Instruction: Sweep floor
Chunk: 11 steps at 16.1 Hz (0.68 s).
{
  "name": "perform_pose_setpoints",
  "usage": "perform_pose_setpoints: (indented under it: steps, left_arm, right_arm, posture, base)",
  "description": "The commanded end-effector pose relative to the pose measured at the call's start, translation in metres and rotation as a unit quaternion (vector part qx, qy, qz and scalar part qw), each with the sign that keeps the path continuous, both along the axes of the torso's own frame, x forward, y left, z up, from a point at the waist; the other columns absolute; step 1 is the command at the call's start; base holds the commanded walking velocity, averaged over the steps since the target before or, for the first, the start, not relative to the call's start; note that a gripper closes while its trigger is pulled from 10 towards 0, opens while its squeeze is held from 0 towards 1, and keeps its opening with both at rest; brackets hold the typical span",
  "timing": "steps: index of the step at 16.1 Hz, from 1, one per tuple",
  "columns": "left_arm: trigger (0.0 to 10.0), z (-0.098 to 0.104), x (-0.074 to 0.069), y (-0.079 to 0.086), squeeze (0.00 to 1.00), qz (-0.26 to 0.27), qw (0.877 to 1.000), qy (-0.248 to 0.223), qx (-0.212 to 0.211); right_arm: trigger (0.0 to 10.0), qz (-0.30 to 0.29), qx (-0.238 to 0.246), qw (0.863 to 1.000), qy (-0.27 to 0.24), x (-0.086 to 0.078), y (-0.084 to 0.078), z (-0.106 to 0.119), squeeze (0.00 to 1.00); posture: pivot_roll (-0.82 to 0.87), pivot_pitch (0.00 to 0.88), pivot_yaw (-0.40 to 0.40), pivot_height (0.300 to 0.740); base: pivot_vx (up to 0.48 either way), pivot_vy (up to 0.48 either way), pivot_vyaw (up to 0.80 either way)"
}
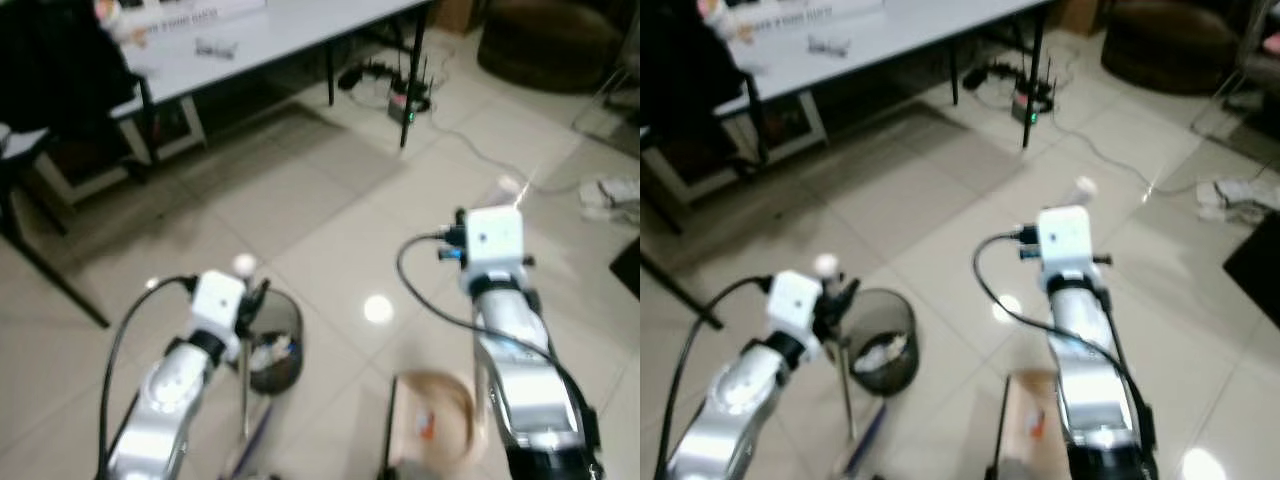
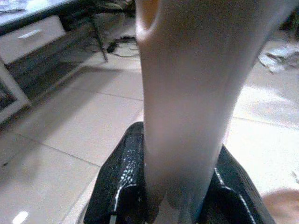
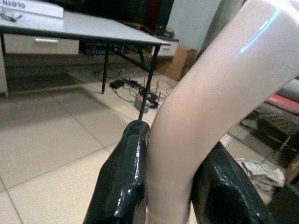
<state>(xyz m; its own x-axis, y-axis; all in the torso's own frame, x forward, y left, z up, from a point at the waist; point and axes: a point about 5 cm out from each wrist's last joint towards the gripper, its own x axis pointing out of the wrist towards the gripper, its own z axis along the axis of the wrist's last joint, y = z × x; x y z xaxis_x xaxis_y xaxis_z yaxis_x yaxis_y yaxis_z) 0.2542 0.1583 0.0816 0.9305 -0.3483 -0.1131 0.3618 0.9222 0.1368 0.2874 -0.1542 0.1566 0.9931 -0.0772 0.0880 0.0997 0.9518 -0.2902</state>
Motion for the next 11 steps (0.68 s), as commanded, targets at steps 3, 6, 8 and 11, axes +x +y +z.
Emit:
perform_pose_setpoints:
  steps: [3, 6, 8, 11]
  left_arm:
    - [10.0, 0.003, 0.002, 0.003, 0.0, 0.021, 1.0, -0.006, 0.003]
    - [10.0, 0.002, 0.003, 0.006, 0.0, 0.041, 0.999, -0.017, 0.02]
    - [10.0, 0.005, 0.006, 0.009, 0.0, 0.064, 0.997, -0.032, 0.019]
    - [10.0, 0.017, 0.011, 0.012, 0.0, 0.087, 0.994, -0.059, -0.002]
  right_arm:
    - [10.0, 0.005, 0.003, 1.0, -0.006, -0.002, 0.001, 0.004, 0.0]
    - [10.0, 0.002, 0.004, 1.0, -0.009, -0.003, -0.002, 0.007, 0.0]
    - [10.0, 0.0, 0.013, 1.0, -0.006, -0.003, -0.003, 0.006, 0.0]
    - [10.0, -0.008, 0.041, 0.999, 0.008, -0.005, -0.004, 0.001, 0.0]
  posture:
    - [-0.03, 0.046, 0.071, 0.74]
    - [-0.03, 0.04, 0.068, 0.74]
    - [-0.03, 0.04, 0.062, 0.74]
    - [-0.03, 0.039, 0.058, 0.74]
  base:
    - [0.0, 0.0, -0.8]
    - [0.0, 0.0, -0.8]
    - [0.0, 0.0, -0.8]
    - [0.0, 0.0, -0.8]
